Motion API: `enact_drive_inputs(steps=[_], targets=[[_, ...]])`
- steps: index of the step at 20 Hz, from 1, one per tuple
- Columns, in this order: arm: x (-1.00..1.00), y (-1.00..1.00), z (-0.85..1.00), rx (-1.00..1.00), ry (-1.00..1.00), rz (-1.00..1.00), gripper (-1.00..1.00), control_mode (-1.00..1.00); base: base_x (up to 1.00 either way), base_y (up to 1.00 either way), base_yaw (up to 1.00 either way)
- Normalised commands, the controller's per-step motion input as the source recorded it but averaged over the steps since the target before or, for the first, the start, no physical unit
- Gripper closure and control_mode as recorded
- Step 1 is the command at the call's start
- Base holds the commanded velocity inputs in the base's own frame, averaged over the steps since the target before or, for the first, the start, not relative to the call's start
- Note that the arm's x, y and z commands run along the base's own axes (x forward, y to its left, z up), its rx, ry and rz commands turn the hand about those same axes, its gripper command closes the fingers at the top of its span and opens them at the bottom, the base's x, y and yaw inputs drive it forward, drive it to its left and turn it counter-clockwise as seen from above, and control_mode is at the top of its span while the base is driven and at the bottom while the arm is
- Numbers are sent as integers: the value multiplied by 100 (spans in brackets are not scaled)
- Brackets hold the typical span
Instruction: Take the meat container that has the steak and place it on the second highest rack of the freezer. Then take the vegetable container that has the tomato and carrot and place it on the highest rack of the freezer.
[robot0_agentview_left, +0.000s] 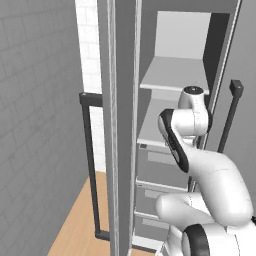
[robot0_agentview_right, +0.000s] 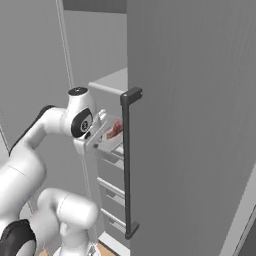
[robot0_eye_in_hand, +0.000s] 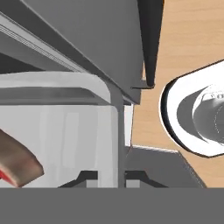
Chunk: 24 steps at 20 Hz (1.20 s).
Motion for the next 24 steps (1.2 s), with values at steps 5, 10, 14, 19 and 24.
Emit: enact_drive_inputs(steps=[5,10,14,19,24], targets=[[65,-24,-48,0,0,-12,100,-100,0,0,0],[69,-26,-12,0,0,-1,100,-100,0,0,0],[72,-23,-11,0,0,-1,100,-100,0,0,0],[42,-6,-52,-1,-1,0,100,-100,0,0,0],[13,-3,-46,-2,-12,0,100,-100,0,0,0]])
